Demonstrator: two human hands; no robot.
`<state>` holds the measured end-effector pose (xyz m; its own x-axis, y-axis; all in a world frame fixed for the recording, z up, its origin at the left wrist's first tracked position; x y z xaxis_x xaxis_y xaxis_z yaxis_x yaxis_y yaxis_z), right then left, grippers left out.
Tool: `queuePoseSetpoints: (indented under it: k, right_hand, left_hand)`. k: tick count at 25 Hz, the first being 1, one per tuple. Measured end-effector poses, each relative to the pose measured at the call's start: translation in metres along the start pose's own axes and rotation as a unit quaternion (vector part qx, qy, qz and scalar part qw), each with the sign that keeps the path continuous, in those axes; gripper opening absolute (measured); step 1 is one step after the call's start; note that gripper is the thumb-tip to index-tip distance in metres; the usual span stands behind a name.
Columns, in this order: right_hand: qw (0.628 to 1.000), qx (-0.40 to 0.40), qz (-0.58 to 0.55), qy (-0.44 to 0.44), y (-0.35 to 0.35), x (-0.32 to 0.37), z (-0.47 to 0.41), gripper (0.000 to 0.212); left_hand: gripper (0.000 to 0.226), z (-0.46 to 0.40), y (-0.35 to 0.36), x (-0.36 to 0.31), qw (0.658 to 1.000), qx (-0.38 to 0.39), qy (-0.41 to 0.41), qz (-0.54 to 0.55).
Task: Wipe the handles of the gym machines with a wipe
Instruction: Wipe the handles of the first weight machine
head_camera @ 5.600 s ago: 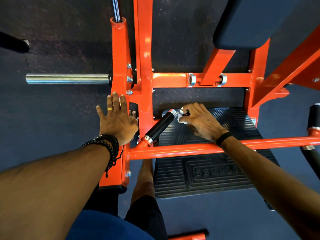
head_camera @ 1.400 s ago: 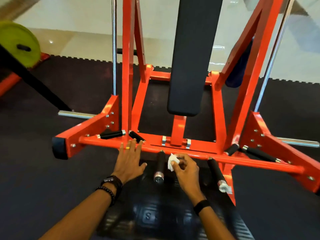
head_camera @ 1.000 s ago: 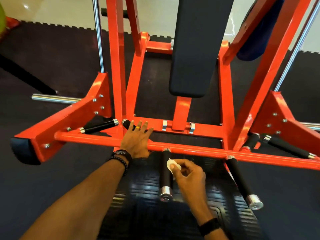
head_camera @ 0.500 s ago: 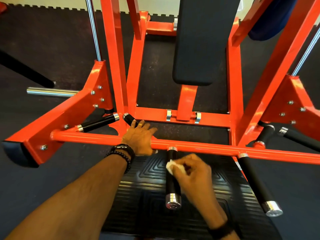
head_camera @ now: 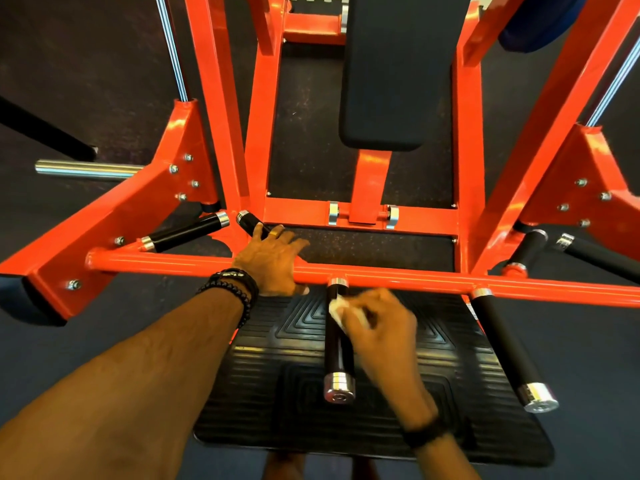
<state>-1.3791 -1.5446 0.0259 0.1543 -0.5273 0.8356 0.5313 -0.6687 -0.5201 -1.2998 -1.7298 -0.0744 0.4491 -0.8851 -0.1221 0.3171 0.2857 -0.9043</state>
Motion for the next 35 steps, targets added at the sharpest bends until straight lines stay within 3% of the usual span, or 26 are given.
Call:
queuePoseSetpoints:
  k: [3,8,13,15,21,25,28,32,35]
  right_hand:
    - [0.999,-0.028,0.011,0.02,0.015,-0.007,-0.028,0.008]
    - [0.997,-0.005,-0.074,0.007,-0.028,0.022,0.066,0.015]
    - [0.991,-0.081,-0.062,0.088,0.007,-0.027,-0.009,0.004]
    - [0.978,-0.097,-0.116,0.146,0.018,-0.044,-0.017,0.003]
    - [0.92,-0.102,-0.283,0.252,-0.025,-0.029,0.087,0.011]
    - [0.917,-0.119,-0.267,0.271,0.015,-0.058,0.023,0.013]
    - [0.887,-0.113,-0.318,0.316,0.029,-0.069,0.025,0.016]
    - [0.85,-0.081,-0.361,0.376,-0.012,-0.049,0.107,0.053]
    - [0.827,-0.073,-0.391,0.397,-0.002,-0.048,0.095,0.035]
  left_hand:
    - [0.098,0.001,0.001,0.001,1.0,-0.001,0.002,-0.005]
    - [0.095,0.001,-0.001,-0.001,1.0,-0.021,0.006,-0.006]
    - [0.092,0.001,-0.001,0.0,1.0,-0.019,0.002,0.002]
    - [0.091,0.0,-0.001,-0.001,1.0,-0.018,0.005,-0.004]
    - [0.09,-0.001,-0.001,0.0,1.0,-0.022,0.005,-0.004]
    - [0.089,0.0,-0.002,0.0,1.0,-0.027,0.007,-0.009]
    - [0.088,-0.001,-0.001,0.0,1.0,-0.027,0.007,-0.004]
    - [0.087,0.0,-0.002,0.0,1.0,-0.028,0.007,-0.01]
    - [0.086,0.0,-0.003,-0.001,1.0,-0.028,0.007,-0.008]
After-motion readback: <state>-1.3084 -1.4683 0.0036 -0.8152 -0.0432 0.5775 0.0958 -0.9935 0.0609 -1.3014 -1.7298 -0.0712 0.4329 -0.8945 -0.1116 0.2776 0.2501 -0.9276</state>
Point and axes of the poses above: each hand's wrist, its own z-axis away from the middle knuckle, its own y-axis out of the palm, x = y × z, the point moved 7 cm from there along -z, towards the middle knuckle, and after that the axes turned 14 degrees about -x, right-handed, at the moved point
